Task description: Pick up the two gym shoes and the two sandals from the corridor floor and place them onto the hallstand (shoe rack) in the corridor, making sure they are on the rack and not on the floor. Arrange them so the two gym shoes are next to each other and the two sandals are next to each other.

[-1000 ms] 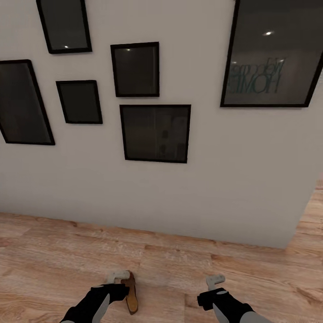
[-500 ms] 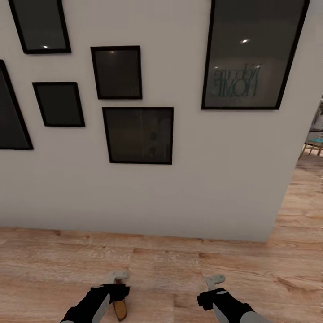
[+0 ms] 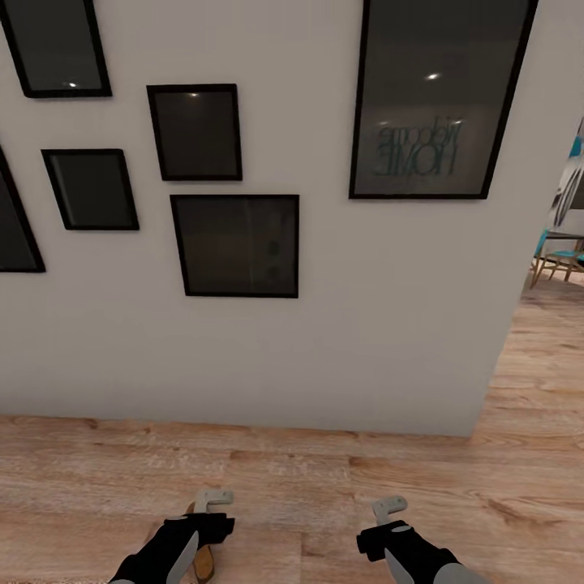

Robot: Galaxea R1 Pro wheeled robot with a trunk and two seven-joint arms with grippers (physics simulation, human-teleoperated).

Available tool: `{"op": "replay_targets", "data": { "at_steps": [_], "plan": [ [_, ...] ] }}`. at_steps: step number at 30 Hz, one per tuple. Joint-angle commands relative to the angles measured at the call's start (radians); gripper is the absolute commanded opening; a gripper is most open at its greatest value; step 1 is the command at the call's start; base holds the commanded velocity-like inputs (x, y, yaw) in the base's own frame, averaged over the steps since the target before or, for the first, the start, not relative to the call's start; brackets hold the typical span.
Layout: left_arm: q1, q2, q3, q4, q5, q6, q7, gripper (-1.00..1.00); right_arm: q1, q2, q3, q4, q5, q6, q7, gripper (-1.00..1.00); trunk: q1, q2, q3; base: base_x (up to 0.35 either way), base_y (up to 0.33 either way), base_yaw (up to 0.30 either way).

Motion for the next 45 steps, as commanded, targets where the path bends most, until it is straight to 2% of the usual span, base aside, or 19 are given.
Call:
{"op": "replay_targets", "data": {
  "at_steps": [1,29,36,45],
  "plan": [
    [0.0,0.0,0.0,0.0,0.0,0.0,0.0,1.0,0.0,0.0,0.0,0.0,0.0,0.0,0.0,1.0,0.0,0.0,0.0,0.002,-0.075,0.142],
    [0.0,0.0,0.001,0.0,0.0,0.0,0.0,1.0,0.0,0.0,0.0,0.0,0.0,0.0,0.0,1.0,0.0,0.0,0.0,0.0,-0.013,0.253],
    [-0.001,0.0,0.001,0.0,0.0,0.0,0.0,1.0,0.0,0.0,0.0,0.001,0.0,0.0,0.0,1.0,0.0,0.0,0.0,0.019,-0.014,0.093],
    [0.0,0.0,0.001,0.0,0.0,0.0,0.0,1.0,0.0,0.0,0.0,0.0,0.0,0.0,0.001,1.0,0.0,0.0,0.0,0.183,-0.132,0.02]
  ]
}}
